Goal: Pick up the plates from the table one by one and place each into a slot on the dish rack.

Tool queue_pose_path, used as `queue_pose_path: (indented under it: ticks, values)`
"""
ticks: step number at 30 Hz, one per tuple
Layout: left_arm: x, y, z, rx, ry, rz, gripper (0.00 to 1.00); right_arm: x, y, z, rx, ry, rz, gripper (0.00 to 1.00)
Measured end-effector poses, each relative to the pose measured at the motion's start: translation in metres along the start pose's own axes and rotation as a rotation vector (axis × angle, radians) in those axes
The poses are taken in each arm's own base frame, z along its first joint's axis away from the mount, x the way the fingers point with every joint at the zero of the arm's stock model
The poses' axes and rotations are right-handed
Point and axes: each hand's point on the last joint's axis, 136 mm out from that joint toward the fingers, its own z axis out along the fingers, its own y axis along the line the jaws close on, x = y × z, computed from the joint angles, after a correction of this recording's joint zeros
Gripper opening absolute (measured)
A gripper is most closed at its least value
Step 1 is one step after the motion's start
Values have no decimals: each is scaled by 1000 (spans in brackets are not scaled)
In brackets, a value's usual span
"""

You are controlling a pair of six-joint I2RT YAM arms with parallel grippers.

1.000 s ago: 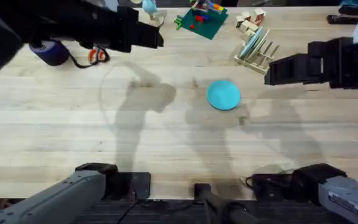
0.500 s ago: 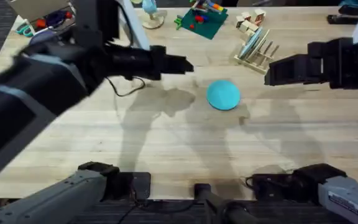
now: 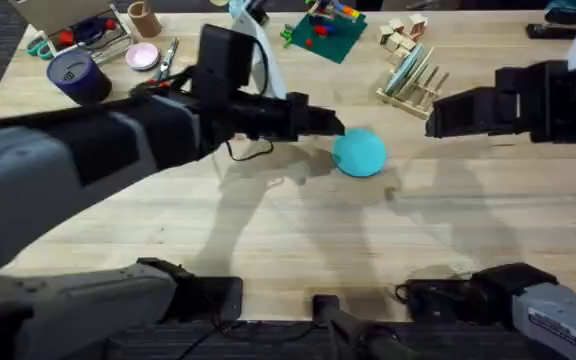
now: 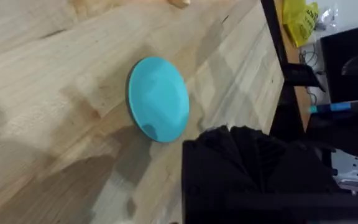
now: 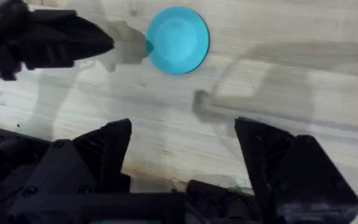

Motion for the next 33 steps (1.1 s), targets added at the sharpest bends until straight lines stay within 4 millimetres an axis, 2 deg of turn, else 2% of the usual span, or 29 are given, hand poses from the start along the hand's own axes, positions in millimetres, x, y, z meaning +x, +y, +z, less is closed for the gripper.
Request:
queue_pose_path:
  ticks: [10, 17, 33]
  values:
    - [8, 15, 30, 20, 40, -35, 43, 0, 0, 0, 0, 0, -19, 994]
    - [15, 35, 45, 10, 63, -92, 42, 0, 0, 0, 0, 0, -23, 995]
    - [17, 50, 57, 3, 61, -129, 42, 0, 0, 0, 0, 0, -22, 995]
